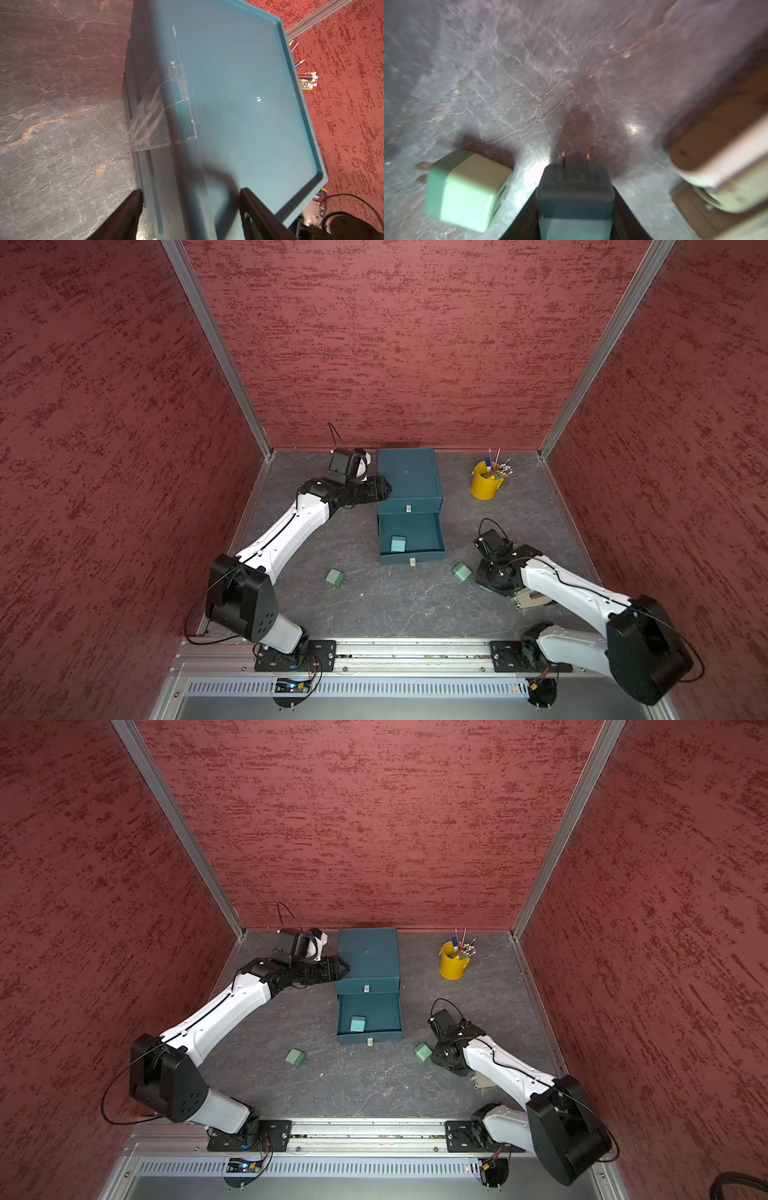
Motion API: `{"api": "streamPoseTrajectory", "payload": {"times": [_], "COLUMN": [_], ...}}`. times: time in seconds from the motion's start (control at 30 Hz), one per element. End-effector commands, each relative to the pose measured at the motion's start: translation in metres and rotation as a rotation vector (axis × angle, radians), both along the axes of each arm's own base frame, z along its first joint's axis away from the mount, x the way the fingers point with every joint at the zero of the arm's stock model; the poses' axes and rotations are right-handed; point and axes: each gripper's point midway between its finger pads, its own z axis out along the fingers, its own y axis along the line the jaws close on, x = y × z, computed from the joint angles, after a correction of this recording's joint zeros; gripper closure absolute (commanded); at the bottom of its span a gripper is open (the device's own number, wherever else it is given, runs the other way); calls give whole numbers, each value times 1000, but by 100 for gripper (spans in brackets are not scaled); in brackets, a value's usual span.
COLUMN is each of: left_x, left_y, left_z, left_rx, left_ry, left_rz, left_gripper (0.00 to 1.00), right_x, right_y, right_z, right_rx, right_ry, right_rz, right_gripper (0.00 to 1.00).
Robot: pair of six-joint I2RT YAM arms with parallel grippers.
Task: Place the plugs into the drawer by color
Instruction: Pick up the plug from the center of the board, then place the plug in the drawer.
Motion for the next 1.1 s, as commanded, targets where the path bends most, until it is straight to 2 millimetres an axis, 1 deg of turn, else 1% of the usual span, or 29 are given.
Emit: {"api": "streamPoseTrajectory", "payload": {"times": [0.0, 0.13, 0.2, 0.23, 0.33, 0.4, 0.5, 0.57, 0.67, 0.77, 0.9, 1.07], "left_x": [-5, -4, -3, -4, -3, -3, -2, -3, -2, -2, -2, -2], "left_y": [12, 11, 11, 11, 11, 13, 16, 16, 17, 17, 17, 15], "left_z": [-12, -14, -15, -15, -14, -13, -12, -13, -13, -13, -12, -14], "left_rx": [52, 52, 52, 52, 53, 56, 63, 66, 67, 67, 65, 62], "left_ry": [41, 50, 49, 51, 46, 40, 34, 34, 32, 35, 31, 39], "left_rz": [22, 22, 21, 20, 19, 23, 27, 28, 29, 28, 28, 25], "left_gripper": [24, 24, 24, 24, 24, 24, 24, 24, 24, 24, 24, 24], "right_x": [11, 19, 25, 28, 35, 39, 42, 42, 43, 44, 48, 51], "right_y": [-12, -4, 9, 15, 43, 66, 98, 117, 141, 156, 170, 184], "right_z": [46, 97, 123, 133, 166, 187, 211, 221, 225, 220, 204, 192], "right_rx": [-44, 7, 57, 78, 142, 165, 169, 168, 160, 155, 157, 163], "right_ry": [-113, -260, -332, -356, -441, -494, -557, -581, -597, -588, -554, -535], "right_rz": [3, 61, 105, 124, 197, 263, 354, 401, 457, 481, 487, 491], "right_gripper": [83, 84, 85, 85, 86, 87, 87, 87, 88, 87, 87, 87]}}
